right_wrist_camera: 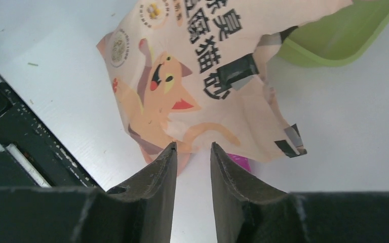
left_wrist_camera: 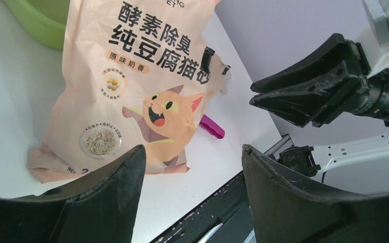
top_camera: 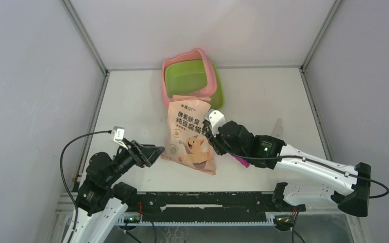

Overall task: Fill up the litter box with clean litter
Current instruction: Open the cat litter bag at the center of the board.

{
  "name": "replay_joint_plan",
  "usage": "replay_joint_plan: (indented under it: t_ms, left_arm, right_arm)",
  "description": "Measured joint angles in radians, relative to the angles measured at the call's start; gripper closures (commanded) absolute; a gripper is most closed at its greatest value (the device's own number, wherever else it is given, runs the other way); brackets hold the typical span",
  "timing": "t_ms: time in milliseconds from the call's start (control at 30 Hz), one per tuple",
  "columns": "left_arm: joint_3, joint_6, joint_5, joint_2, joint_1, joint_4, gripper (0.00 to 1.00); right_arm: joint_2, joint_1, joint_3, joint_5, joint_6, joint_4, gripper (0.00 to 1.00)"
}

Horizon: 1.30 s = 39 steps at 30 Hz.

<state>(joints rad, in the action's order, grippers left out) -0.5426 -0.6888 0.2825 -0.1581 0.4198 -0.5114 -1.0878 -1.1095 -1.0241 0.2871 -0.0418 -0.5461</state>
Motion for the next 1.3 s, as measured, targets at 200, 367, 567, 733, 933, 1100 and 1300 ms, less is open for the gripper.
replay_joint_plan:
  t_ms: [200,367,567,733,933,1100,1300]
  left_arm:
    - [0.000,0.000,0.000,0.000,0.000,0.000,0.27]
    - [0.000,0.000,0.000,0.000,0.000,0.000,0.27]
    - [0.000,0.001,0.000,-0.010,0.000,0.001,0.27]
    - [0.000,0.007,0.001,-0.017,0.000,0.001,0.27]
    - [0.000,0.008,0.001,-0.020,0.000,0.000,0.27]
    - [0.000,0.008,0.001,-0.020,0.000,0.000,0.28]
    - [0.000,0.008,0.001,-0.020,0.000,0.000,0.28]
  right_arm:
    - [-0.003,0.216,0.000,-0.105,-0.052,0.011,0.97]
    - [0.000,0.494,0.000,-0.360,-0.101,0.070,1.00]
    - [-0.085,0.602,0.000,-0.730,-0.122,0.145,1.00]
    - [-0.182,0.615,-0.001,-0.856,-0.140,0.173,1.00]
    - [-0.218,0.619,-0.001,-0.901,-0.167,0.237,1.00]
    - [-0.247,0.619,-0.002,-0.910,-0.178,0.272,1.00]
    - [-0.290,0.620,-0.017,-0.916,-0.185,0.298,1.00]
